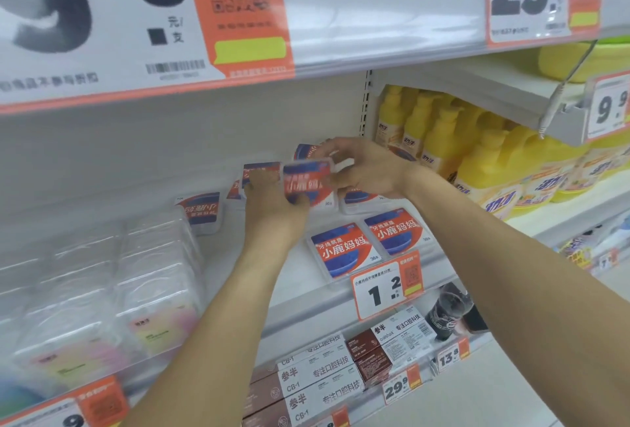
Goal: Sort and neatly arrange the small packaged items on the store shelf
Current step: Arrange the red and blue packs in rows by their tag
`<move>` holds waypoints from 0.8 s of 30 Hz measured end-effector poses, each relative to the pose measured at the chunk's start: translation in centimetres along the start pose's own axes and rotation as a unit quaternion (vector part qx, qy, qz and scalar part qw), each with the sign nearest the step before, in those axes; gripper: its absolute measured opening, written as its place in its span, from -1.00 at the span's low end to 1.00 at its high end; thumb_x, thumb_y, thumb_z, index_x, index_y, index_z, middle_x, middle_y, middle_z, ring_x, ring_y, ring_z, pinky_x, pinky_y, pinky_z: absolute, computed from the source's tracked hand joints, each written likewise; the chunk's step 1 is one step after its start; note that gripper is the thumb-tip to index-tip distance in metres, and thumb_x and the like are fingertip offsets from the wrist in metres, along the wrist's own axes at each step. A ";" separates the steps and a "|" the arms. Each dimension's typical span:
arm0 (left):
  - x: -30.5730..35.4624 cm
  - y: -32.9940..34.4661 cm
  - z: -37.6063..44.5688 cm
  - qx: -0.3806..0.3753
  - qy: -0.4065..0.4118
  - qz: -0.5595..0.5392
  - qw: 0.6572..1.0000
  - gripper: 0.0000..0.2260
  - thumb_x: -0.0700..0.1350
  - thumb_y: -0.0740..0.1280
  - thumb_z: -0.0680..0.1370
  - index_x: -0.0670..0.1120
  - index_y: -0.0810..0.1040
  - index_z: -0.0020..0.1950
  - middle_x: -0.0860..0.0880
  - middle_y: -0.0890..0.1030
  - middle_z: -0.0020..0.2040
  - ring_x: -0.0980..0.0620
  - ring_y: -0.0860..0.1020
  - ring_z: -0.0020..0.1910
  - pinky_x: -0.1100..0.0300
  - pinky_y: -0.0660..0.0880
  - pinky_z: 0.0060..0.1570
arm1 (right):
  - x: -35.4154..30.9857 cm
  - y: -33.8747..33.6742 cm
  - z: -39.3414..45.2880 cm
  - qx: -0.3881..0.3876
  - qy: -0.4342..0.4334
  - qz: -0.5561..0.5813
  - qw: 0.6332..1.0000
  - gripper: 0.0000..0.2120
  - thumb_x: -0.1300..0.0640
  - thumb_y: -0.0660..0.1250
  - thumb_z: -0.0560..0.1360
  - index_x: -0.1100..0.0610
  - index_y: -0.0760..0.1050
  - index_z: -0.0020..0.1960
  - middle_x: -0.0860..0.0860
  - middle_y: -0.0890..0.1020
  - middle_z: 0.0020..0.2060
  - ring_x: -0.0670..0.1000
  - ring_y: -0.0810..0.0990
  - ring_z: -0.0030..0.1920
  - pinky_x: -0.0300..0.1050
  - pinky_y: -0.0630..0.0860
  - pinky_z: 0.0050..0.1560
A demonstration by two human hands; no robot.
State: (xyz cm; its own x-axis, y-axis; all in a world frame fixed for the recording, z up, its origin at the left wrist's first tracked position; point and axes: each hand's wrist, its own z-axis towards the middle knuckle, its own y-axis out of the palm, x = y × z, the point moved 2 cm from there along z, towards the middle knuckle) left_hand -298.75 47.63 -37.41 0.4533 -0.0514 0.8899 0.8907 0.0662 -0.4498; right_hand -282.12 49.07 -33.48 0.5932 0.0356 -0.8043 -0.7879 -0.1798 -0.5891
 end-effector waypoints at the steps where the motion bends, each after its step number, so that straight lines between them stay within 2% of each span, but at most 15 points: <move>1: -0.1 0.0 -0.1 -0.006 0.015 0.032 0.999 -0.45 -0.09 0.47 0.47 0.01 0.31 0.39 -0.02 0.44 0.31 -0.03 0.49 0.22 0.09 0.54 0.05 | 0.0 0.6 0.3 -0.021 -0.004 -0.034 0.999 -0.60 0.23 0.45 0.49 0.02 0.52 0.29 0.01 0.59 0.22 0.03 0.62 0.13 -0.08 0.63 0.09; 2: -0.1 0.2 -0.2 -0.025 0.026 0.060 0.998 -0.38 -0.08 0.48 0.46 0.05 0.26 0.43 -0.03 0.39 0.37 -0.06 0.44 0.30 0.02 0.54 0.15 | -0.1 1.1 0.4 -0.034 -0.010 -0.065 0.997 -0.61 0.22 0.41 0.52 0.00 0.52 0.32 -0.02 0.58 0.26 0.01 0.60 0.18 -0.11 0.60 0.13; 4: 0.1 0.6 -0.6 -0.071 0.047 0.117 0.990 -0.38 -0.06 0.45 0.48 0.10 0.24 0.46 -0.01 0.31 0.43 -0.07 0.37 0.38 -0.01 0.49 0.23 | 0.0 1.4 0.8 -0.018 -0.024 -0.136 0.990 -0.63 0.17 0.34 0.58 -0.04 0.50 0.36 -0.03 0.53 0.34 0.02 0.51 0.29 -0.11 0.52 0.19; 7: 0.1 0.9 -1.0 -0.102 0.054 0.180 0.977 -0.42 -0.05 0.40 0.53 0.10 0.23 0.49 0.00 0.27 0.45 -0.05 0.34 0.40 0.00 0.44 0.26 | 1.3 -0.1 1.0 0.079 -0.009 -0.259 0.963 -0.63 0.08 0.28 0.59 -0.13 0.46 0.39 0.01 0.44 0.41 0.16 0.35 0.43 0.19 0.37 0.38; 8: 0.1 0.9 -1.0 -0.110 0.051 0.197 0.973 -0.42 -0.05 0.38 0.54 0.10 0.22 0.50 0.00 0.24 0.47 -0.05 0.31 0.42 -0.01 0.43 0.28 | 2.1 -0.7 1.0 0.089 0.020 -0.274 0.957 -0.62 0.04 0.28 0.59 -0.13 0.44 0.40 0.02 0.43 0.43 0.17 0.36 0.42 0.19 0.38 0.38; 11: 0.4 1.0 -1.3 -0.131 0.044 0.244 0.960 -0.53 -0.03 0.34 0.57 0.11 0.33 0.46 -0.01 0.11 0.51 -0.08 0.21 0.46 -0.02 0.42 0.29 | 4.1 -1.7 0.0 0.032 0.101 -0.293 0.950 -0.58 -0.14 0.26 0.58 -0.10 0.43 0.42 -0.04 0.47 0.40 0.09 0.50 0.32 -0.11 0.48 0.20; 12: 0.6 1.1 -1.4 -0.135 0.049 0.260 0.955 -0.57 -0.02 0.33 0.57 0.11 0.38 0.43 0.00 0.10 0.50 -0.09 0.19 0.46 -0.01 0.42 0.29 | 4.4 -2.0 -0.2 0.027 0.109 -0.294 0.949 -0.57 -0.15 0.26 0.58 -0.08 0.44 0.41 -0.05 0.49 0.39 0.07 0.53 0.28 -0.14 0.49 0.15; 15: 0.8 1.5 -1.6 -0.149 0.076 0.283 0.944 -0.62 0.00 0.31 0.58 0.10 0.41 0.41 0.00 0.17 0.46 -0.07 0.19 0.43 0.02 0.43 0.27 | 4.2 -2.6 -1.1 0.046 0.093 -0.300 0.948 -0.60 -0.10 0.31 0.57 -0.06 0.48 0.37 -0.03 0.50 0.38 0.07 0.56 0.23 -0.13 0.52 0.09; 20: 0.4 1.6 -2.3 -0.185 0.104 0.291 0.933 -0.59 0.04 0.26 0.60 0.09 0.37 0.45 0.04 0.31 0.41 -0.03 0.30 0.38 0.05 0.48 0.21 | 3.1 -2.7 -2.7 -0.008 0.096 -0.283 0.954 -0.58 -0.10 0.36 0.54 -0.08 0.46 0.39 -0.06 0.50 0.36 0.04 0.60 0.19 -0.21 0.53 -0.06; 22: 0.5 1.4 -2.6 -0.179 0.114 0.290 0.933 -0.60 0.04 0.27 0.60 0.08 0.38 0.44 0.03 0.32 0.41 -0.03 0.33 0.36 0.07 0.49 0.20 | 2.9 -2.7 -3.1 -0.012 0.109 -0.273 0.956 -0.52 -0.13 0.38 0.52 -0.09 0.41 0.41 -0.05 0.49 0.37 0.03 0.61 0.18 -0.24 0.54 -0.12; 24: 0.5 1.3 -2.7 -0.175 0.122 0.287 0.934 -0.60 0.04 0.27 0.60 0.08 0.39 0.44 0.01 0.33 0.40 -0.03 0.33 0.35 0.07 0.49 0.20 | 3.0 -2.9 -3.5 -0.012 0.146 -0.280 0.949 -0.40 -0.17 0.39 0.49 -0.09 0.31 0.47 -0.01 0.49 0.37 0.05 0.63 0.15 -0.15 0.61 -0.05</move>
State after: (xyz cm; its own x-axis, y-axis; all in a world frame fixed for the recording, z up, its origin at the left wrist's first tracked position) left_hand -297.26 44.99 -37.78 0.8164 -0.3351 0.4703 0.4367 -0.1745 -0.8825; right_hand -277.42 46.22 -33.90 0.9410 -0.1411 -0.3077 -0.3338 -0.2358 -0.9127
